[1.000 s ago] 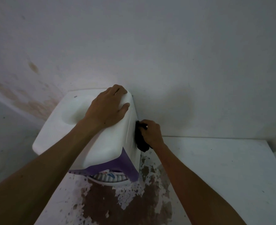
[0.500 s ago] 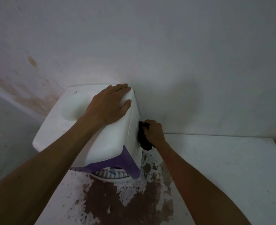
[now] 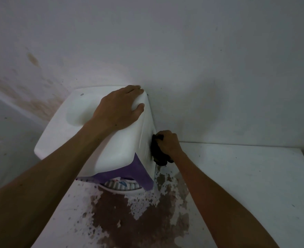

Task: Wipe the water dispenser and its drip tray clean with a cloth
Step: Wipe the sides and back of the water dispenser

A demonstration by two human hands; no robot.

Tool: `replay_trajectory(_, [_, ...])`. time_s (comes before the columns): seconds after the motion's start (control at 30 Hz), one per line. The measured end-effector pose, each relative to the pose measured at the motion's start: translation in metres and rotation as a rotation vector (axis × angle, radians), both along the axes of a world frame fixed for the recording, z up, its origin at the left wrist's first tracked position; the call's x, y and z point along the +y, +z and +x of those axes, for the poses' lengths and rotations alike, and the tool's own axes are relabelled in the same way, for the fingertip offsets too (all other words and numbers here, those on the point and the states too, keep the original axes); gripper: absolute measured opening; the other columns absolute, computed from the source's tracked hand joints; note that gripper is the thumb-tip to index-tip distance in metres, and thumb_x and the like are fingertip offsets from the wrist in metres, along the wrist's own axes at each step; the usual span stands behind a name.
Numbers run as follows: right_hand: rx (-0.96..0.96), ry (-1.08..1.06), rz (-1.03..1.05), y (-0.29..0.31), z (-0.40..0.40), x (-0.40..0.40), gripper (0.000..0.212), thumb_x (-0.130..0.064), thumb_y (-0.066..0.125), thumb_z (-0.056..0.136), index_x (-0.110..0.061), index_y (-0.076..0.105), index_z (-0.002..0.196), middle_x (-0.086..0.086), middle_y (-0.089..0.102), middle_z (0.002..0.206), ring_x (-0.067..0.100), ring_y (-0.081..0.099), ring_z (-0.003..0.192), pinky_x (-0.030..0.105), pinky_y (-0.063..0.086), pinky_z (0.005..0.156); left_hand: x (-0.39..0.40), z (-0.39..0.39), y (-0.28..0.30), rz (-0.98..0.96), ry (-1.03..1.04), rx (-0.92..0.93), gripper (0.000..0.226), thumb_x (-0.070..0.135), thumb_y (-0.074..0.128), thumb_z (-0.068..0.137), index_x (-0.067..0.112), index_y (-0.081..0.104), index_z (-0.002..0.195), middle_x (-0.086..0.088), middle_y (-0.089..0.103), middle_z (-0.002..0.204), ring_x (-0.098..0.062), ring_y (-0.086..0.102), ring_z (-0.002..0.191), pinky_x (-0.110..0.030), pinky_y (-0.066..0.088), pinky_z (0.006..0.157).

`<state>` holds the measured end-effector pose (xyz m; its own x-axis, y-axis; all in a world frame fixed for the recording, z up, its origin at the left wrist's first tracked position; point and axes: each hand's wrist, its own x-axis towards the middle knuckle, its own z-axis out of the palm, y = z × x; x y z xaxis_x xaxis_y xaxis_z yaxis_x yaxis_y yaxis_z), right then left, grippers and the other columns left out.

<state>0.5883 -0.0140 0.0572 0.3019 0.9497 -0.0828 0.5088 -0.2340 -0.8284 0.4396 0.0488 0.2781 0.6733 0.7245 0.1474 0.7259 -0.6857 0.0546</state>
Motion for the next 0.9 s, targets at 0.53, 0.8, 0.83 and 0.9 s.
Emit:
replay_trajectory(0.53, [0.087,0.079,0.137,0.045,-0.017,-0.059,0.014,-0.010,0.070,0.089,-0.014,0.076,0.102,-0.003,0.072,0.101,0.009,0.064,0.093,0.016,0.050,0.084,-0.005,0.000,0.004,-0.022,-0.001,0.022,0.056,0.048,0.046,0.098,0.028,0.044,0.151,0.012,0.039,0.159,-0.019,0.044,0.142,-0.046,0.042,0.111])
replay_trajectory(0.8, [0.191,-0.096,0.284,0.044,-0.041,-0.078,0.008,-0.012,0.069,0.091,-0.015,0.070,0.099,-0.007,0.070,0.098,0.005,0.063,0.092,0.010,0.044,0.078,-0.005,0.000,0.004,-0.024,-0.002,0.014,0.055,0.047,0.048,0.098,0.027,0.045,0.150,0.011,0.040,0.158,-0.020,0.045,0.141,-0.045,0.041,0.111])
replay_trajectory(0.83, [0.187,-0.091,0.245,0.039,-0.042,-0.079,0.008,-0.012,0.068,0.092,-0.014,0.070,0.099,-0.006,0.070,0.100,0.006,0.063,0.094,0.008,0.043,0.078,-0.004,0.000,0.004,-0.025,-0.002,0.009,0.055,0.046,0.048,0.098,0.028,0.045,0.150,0.011,0.040,0.158,-0.020,0.045,0.141,-0.045,0.041,0.111])
replay_trajectory(0.9, [0.138,-0.047,0.162,0.041,-0.039,-0.080,0.008,-0.011,0.065,0.093,-0.013,0.068,0.100,-0.002,0.070,0.102,0.009,0.062,0.094,0.004,0.043,0.076,-0.005,0.000,0.004,-0.024,-0.005,0.001,0.055,0.046,0.048,0.098,0.028,0.045,0.150,0.011,0.040,0.158,-0.020,0.045,0.141,-0.045,0.040,0.112])
